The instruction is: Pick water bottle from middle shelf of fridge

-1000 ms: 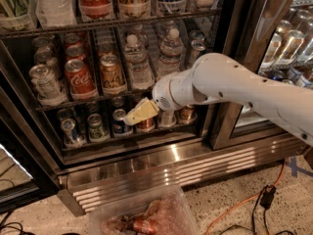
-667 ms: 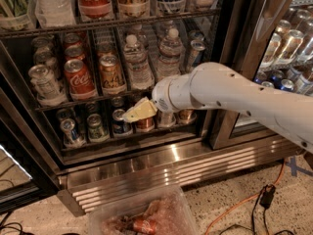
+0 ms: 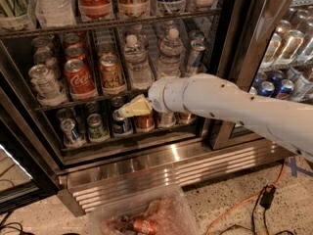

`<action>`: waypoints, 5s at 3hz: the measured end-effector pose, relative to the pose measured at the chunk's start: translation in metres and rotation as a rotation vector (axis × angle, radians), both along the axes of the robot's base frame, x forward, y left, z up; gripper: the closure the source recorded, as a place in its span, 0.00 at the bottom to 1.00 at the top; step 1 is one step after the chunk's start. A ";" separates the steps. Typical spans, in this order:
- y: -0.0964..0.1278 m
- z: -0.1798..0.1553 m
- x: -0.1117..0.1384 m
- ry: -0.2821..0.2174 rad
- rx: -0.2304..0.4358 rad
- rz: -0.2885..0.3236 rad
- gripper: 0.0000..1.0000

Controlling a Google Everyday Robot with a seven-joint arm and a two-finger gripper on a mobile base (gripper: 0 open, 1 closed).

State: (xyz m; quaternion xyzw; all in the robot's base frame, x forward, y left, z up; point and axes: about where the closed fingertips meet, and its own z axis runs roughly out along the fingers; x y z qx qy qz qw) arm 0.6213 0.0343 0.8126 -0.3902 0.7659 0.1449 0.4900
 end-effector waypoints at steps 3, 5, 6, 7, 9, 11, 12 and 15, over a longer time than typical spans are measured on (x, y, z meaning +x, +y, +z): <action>0.019 -0.002 0.018 -0.026 0.060 -0.004 0.00; 0.027 0.013 0.036 -0.114 0.077 -0.034 0.00; 0.024 0.013 0.042 -0.137 0.078 -0.069 0.00; 0.021 0.012 0.051 -0.153 0.086 -0.109 0.00; 0.019 0.013 0.064 -0.186 0.102 -0.164 0.04; 0.017 0.015 0.069 -0.203 0.101 -0.194 0.27; 0.015 0.016 0.070 -0.208 0.101 -0.208 0.32; 0.011 0.018 0.069 -0.215 0.114 -0.238 0.31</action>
Offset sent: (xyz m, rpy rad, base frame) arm 0.0109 0.0071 -0.0146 0.0742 0.0231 -0.0248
